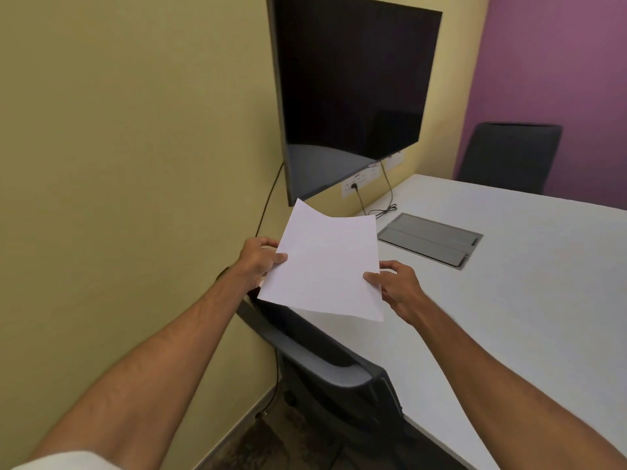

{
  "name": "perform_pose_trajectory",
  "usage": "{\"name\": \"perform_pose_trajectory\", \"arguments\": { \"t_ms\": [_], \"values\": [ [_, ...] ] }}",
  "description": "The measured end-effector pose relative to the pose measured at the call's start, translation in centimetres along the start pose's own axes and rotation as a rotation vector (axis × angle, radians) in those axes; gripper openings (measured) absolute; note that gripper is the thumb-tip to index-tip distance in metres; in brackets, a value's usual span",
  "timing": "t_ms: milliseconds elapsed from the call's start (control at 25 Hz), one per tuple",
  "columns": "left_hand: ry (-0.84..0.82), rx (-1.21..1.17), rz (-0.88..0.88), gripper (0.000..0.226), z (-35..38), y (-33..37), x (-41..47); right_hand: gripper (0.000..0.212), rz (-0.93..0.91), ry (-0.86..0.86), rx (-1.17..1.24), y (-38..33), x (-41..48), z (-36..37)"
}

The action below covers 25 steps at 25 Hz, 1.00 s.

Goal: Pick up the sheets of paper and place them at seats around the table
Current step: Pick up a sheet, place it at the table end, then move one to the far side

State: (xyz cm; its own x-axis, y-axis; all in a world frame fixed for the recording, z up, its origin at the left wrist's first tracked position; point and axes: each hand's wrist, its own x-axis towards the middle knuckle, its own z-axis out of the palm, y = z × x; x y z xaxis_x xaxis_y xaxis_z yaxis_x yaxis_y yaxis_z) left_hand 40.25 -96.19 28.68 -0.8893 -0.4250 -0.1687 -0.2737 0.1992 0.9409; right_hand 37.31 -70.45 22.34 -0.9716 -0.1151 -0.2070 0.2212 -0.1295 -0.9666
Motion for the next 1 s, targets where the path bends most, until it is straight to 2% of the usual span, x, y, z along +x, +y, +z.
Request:
{"name": "perform_pose_trajectory", "arguments": {
  "t_ms": [240,440,880,1000],
  "values": [
    [-0.241,0.21,0.071,0.021,5.1,1.1,8.5,0.037,0.015,0.155,0.053,1.4,3.7,-2.1],
    [-0.436,0.395,0.112,0.027,10.1,1.2,14.3,0.041,0.059,0.235,0.056,4.3,7.8,-4.8],
    [-0.588,0.573,0.078,0.036,16.3,-5.5,23.7,0.041,0.178,0.226,-0.003,11.0,16.3,-6.6],
    [-0.629,0.695,0.158,0.056,17.4,-7.6,25.9,0.042,0.224,0.25,-0.044,13.1,17.4,-6.0]
  ]
}}
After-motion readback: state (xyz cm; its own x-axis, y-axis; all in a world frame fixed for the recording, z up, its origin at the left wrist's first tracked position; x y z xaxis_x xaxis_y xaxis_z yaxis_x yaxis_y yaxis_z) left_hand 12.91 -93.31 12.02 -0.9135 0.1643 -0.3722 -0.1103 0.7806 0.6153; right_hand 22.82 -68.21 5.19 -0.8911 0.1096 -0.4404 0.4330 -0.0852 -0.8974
